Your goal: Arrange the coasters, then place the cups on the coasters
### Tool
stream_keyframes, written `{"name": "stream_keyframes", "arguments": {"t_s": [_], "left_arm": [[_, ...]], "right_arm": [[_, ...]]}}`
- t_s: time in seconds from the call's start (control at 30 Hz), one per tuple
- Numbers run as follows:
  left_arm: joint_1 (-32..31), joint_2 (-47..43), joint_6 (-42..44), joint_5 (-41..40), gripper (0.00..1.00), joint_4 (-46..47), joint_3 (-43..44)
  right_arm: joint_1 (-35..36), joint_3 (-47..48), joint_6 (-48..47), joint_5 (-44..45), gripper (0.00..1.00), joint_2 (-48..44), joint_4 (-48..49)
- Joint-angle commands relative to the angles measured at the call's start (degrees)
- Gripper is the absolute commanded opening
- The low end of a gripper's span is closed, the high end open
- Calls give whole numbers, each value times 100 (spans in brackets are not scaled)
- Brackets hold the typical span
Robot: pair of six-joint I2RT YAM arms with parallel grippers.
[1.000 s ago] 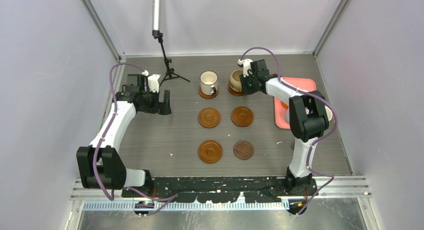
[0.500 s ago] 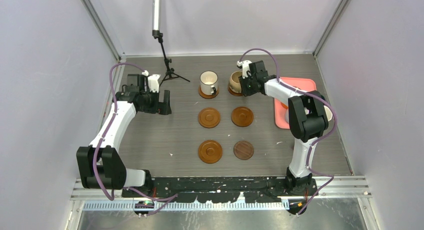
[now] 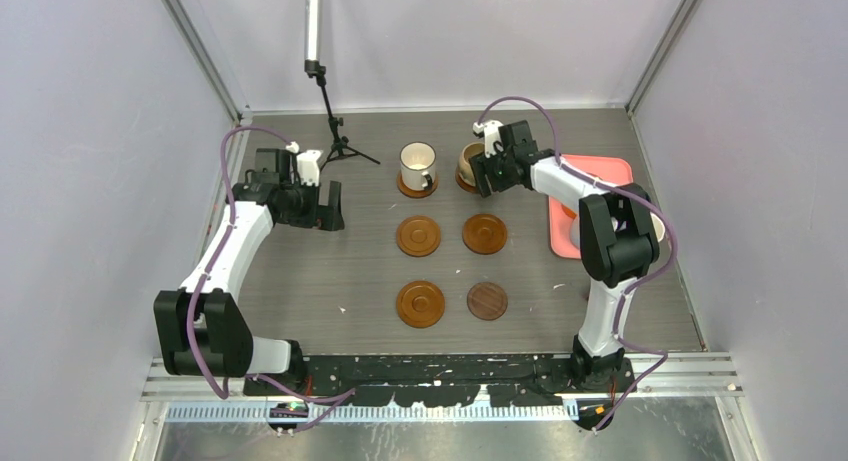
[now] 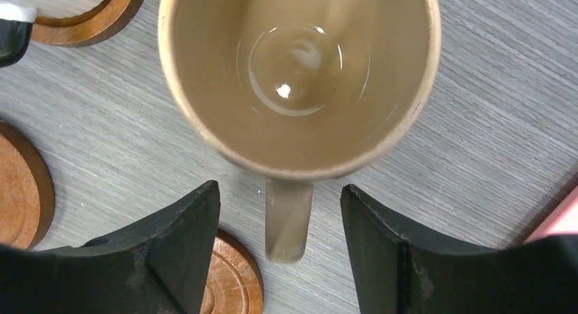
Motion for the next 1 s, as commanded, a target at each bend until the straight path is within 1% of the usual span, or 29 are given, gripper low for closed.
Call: {"name": "stream_keyframes", "arguments": {"t_s": [0.0,0.1,0.2,0.3,0.37,0.47,0.57,0.67,0.73,0.8,0.97], "left_arm": [[18,-31,141,321,100,76,171],[5,-23,178,438,100,54,158],[-24,-4,235,503,100,68,128],[-74,17,312,558,100,82,118],[-92,19,361,579,100,104,104],[-102,23,397,630,100,141,49],[-112,30,402,694,100,161,22],[-118,31,418,727,100,170,4],[-113,54,430,733,100,186,1],[-112,100,422,725,100,192,18],[-112,148,413,720,100,188,89]], "right_arm": [[-14,289,-221,-123,73,-724,-433],[-166,509,-131,-271,81,-956,-911],[-424,768,4,-629,84,-1174,-1305],[-800,1201,78,-1140,85,-1262,-1951],[-1141,1594,54,-1643,85,-1216,-2433],[-1704,2089,-295,-2057,84,-1089,-3340],[-2378,2511,-1109,-2281,82,-997,-4228],[-2854,2908,-2633,-2295,81,-895,-5151],[-3080,3094,-3698,-2106,80,-776,-5793],[-3241,3131,-4528,-1891,79,-676,-6151],[-3460,3393,-5514,-1587,79,-343,-6678]]}}
